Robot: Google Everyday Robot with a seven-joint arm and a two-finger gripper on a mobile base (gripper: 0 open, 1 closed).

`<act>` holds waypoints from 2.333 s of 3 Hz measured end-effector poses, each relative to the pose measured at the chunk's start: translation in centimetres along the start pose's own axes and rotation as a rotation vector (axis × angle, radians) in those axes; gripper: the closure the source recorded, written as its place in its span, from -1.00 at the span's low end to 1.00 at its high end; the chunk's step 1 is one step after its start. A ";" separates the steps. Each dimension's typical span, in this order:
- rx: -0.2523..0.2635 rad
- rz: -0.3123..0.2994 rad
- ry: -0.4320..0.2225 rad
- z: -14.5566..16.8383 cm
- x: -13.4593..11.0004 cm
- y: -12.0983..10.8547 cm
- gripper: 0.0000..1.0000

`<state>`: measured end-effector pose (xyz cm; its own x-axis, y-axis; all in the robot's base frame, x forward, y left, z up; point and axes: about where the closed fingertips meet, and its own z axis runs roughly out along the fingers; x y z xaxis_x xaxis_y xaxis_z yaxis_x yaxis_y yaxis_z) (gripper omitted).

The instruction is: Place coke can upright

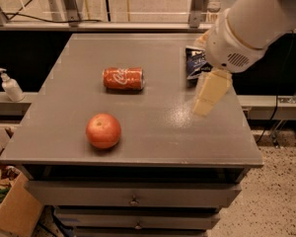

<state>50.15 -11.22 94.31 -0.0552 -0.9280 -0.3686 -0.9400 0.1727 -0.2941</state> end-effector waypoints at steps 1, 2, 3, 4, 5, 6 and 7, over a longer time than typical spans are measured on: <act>0.021 -0.013 -0.051 2.7 -3.4 -1.7 -1.00; 0.021 -0.013 -0.051 2.7 -3.4 -1.7 -1.00; 0.035 -0.013 -0.068 5.8 -5.2 -3.7 -1.00; 0.050 -0.029 -0.088 9.5 -7.0 -5.6 -1.00; 0.065 -0.034 -0.092 12.5 -8.4 -7.2 -1.00; 0.078 -0.046 -0.087 14.7 -10.1 -8.8 -1.00; 0.074 -0.053 -0.066 16.1 -11.4 -9.5 -1.00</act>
Offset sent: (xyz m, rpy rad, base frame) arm 0.0227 0.0319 -0.0065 0.0346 -0.0240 0.0170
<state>65.13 3.00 87.14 0.0188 -0.9133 -0.4068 -0.9136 0.1496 -0.3781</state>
